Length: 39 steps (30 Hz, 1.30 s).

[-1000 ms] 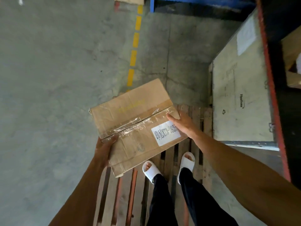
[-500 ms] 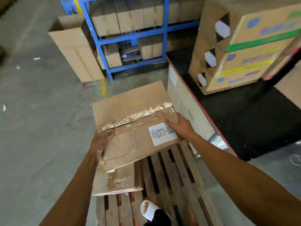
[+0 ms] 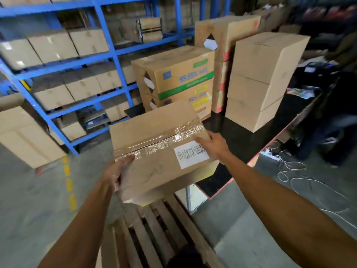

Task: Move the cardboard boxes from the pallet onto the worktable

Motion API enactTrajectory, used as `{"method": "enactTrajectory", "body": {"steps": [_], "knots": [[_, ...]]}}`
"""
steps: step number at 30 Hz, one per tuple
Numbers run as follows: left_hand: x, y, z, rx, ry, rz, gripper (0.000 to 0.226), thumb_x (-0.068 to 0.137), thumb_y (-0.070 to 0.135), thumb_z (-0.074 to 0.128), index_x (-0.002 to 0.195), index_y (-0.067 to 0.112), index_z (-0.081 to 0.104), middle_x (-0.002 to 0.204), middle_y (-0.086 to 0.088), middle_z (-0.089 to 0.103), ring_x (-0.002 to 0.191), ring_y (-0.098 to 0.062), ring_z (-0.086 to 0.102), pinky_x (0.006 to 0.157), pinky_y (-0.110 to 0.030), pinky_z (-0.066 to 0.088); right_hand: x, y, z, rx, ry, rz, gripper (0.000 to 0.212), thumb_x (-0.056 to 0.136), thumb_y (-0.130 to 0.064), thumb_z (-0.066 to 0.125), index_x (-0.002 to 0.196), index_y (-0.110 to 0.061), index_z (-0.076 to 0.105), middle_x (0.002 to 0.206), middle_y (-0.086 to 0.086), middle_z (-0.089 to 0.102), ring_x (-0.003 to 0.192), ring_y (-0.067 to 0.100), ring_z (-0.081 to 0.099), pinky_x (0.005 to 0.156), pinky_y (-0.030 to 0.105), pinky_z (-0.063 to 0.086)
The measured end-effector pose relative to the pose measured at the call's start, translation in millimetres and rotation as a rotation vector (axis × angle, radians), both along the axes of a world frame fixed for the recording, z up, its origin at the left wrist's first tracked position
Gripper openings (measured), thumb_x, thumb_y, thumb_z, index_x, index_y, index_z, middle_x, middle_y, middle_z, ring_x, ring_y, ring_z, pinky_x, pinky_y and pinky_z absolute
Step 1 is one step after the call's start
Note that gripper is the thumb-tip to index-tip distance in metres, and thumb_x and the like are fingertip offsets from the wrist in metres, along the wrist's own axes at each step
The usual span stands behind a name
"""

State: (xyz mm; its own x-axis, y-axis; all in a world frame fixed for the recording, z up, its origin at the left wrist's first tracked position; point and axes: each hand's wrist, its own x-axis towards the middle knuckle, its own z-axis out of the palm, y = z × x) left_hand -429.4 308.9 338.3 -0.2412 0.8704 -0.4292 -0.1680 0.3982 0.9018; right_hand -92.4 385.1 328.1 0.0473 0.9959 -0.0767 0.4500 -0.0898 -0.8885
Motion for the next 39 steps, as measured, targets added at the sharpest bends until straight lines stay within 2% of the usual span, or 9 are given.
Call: {"method": "enactTrajectory", "body": {"steps": [8, 11, 15, 18, 22, 26, 30, 33, 39], "knots": [[112, 93, -10, 0.016, 0.019, -0.081, 0.043, 0.085, 0.025, 0.076, 0.125, 0.012, 0.066, 0.104, -0.015, 0.074, 0.082, -0.027, 0.071, 0.059, -0.033, 0.059, 116, 53, -4, 0.011, 0.026, -0.08, 0.04, 0.084, -0.058, 0.069, 0.115, -0.032, 0.067, 0.089, -0.009, 0.074, 0.082, 0.01, 0.071, 0.074, 0.027, 0.055], [145, 140, -35, 0.027, 0.019, -0.104, 0.043, 0.085, 0.026, 0.076, 0.125, 0.014, 0.066, 0.11, -0.016, 0.074, 0.091, -0.029, 0.071, 0.063, -0.034, 0.059, 148, 98, -27, 0.015, 0.025, -0.079, 0.032, 0.088, -0.054, 0.067, 0.11, -0.032, 0.066, 0.087, -0.01, 0.072, 0.077, 0.006, 0.067, 0.063, 0.023, 0.048], [180, 214, -82, 0.05, 0.008, -0.068, 0.036, 0.085, 0.021, 0.076, 0.12, 0.015, 0.068, 0.109, -0.018, 0.074, 0.089, -0.032, 0.071, 0.063, -0.038, 0.061, 183, 178, -76, 0.016, 0.013, -0.033, 0.036, 0.089, -0.055, 0.065, 0.112, -0.028, 0.066, 0.092, -0.008, 0.072, 0.079, 0.008, 0.067, 0.062, 0.025, 0.047], [202, 253, -106, 0.023, -0.004, -0.034, 0.035, 0.085, 0.018, 0.076, 0.119, 0.016, 0.069, 0.11, -0.019, 0.074, 0.093, -0.035, 0.071, 0.071, -0.045, 0.061, 207, 224, -103, 0.002, 0.021, -0.004, 0.042, 0.088, -0.058, 0.064, 0.117, -0.028, 0.067, 0.097, -0.007, 0.075, 0.083, 0.011, 0.069, 0.066, 0.027, 0.048], [230, 273, -112, -0.046, 0.015, 0.016, 0.026, 0.088, 0.014, 0.071, 0.113, 0.018, 0.066, 0.104, -0.02, 0.073, 0.087, -0.034, 0.07, 0.069, -0.042, 0.059, 233, 260, -117, -0.06, 0.027, 0.036, 0.037, 0.09, -0.053, 0.064, 0.117, -0.028, 0.066, 0.091, -0.009, 0.073, 0.084, 0.01, 0.069, 0.071, 0.028, 0.05], [251, 291, -113, -0.103, 0.016, 0.094, 0.019, 0.088, 0.013, 0.071, 0.104, 0.02, 0.064, 0.098, -0.017, 0.07, 0.086, -0.033, 0.067, 0.074, -0.044, 0.056, 248, 299, -124, -0.118, 0.04, 0.099, 0.041, 0.089, -0.051, 0.065, 0.122, -0.026, 0.065, 0.097, -0.006, 0.075, 0.09, 0.015, 0.071, 0.089, 0.041, 0.056], [273, 306, -119, -0.114, 0.005, 0.147, 0.033, 0.084, 0.013, 0.075, 0.113, 0.021, 0.063, 0.109, -0.019, 0.071, 0.098, -0.037, 0.068, 0.079, -0.049, 0.058, 267, 331, -128, -0.143, 0.021, 0.156, 0.037, 0.091, -0.049, 0.064, 0.12, -0.026, 0.064, 0.099, -0.004, 0.073, 0.094, 0.017, 0.069, 0.09, 0.041, 0.055], [291, 312, -123, -0.122, -0.003, 0.17, 0.041, 0.083, 0.01, 0.074, 0.121, 0.02, 0.06, 0.112, -0.019, 0.07, 0.103, -0.038, 0.067, 0.089, -0.054, 0.056, 279, 354, -131, -0.167, -0.006, 0.207, 0.032, 0.094, -0.049, 0.061, 0.118, -0.028, 0.062, 0.095, -0.008, 0.07, 0.09, 0.013, 0.067, 0.082, 0.036, 0.054], [337, 318, -142, -0.121, 0.054, 0.259, 0.044, 0.084, 0.01, 0.069, 0.126, 0.02, 0.061, 0.115, -0.018, 0.071, 0.102, -0.039, 0.068, 0.077, -0.048, 0.058, 308, 406, -154, -0.25, -0.017, 0.351, 0.054, 0.092, -0.045, 0.064, 0.142, -0.027, 0.051, 0.127, -0.001, 0.066, 0.116, 0.022, 0.062, 0.103, 0.046, 0.049]]}}
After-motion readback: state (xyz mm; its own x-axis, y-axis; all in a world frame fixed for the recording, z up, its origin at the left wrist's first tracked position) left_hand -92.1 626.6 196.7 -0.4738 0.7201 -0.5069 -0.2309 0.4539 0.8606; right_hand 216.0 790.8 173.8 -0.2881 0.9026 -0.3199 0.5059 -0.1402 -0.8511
